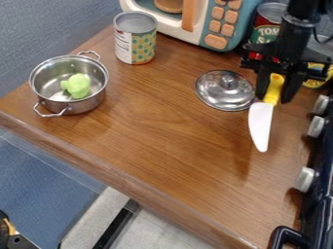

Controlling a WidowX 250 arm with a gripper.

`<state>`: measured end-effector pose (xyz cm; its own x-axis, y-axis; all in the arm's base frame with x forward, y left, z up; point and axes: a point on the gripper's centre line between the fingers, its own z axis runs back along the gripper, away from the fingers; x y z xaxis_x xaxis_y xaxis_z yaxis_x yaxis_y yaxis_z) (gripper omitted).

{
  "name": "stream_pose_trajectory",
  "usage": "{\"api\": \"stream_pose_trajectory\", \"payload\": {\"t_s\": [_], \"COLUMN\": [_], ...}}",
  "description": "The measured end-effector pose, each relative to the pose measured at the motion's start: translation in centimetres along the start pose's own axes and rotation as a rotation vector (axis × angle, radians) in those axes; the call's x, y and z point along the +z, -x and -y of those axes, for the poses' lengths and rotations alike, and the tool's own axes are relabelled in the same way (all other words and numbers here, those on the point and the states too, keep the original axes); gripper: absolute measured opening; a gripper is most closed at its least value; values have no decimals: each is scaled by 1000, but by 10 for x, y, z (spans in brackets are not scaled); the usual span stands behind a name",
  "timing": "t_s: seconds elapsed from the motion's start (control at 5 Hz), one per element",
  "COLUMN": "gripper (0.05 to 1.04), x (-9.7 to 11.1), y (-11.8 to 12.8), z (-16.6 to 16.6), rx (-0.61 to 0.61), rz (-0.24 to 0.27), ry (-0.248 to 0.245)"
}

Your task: Move the yellow knife to the lower center of the table

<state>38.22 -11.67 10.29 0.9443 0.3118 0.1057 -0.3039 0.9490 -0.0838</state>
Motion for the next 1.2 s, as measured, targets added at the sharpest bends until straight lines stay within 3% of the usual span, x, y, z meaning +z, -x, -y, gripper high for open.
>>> {"api": "stream_pose_trajectory", "payload": {"t_s": [0.2,0.4,0.6,0.8,1.2], "gripper": [416,416,416,416,416], "x": [38,65,69,55,30], "y": [4,23,33,43,71], "z": [-28,-55,-79,-92,-141], "rx": [154,398,655,905,1376], "rz": [87,180,203,181,188], "ry": [56,88,56,21,54]}}
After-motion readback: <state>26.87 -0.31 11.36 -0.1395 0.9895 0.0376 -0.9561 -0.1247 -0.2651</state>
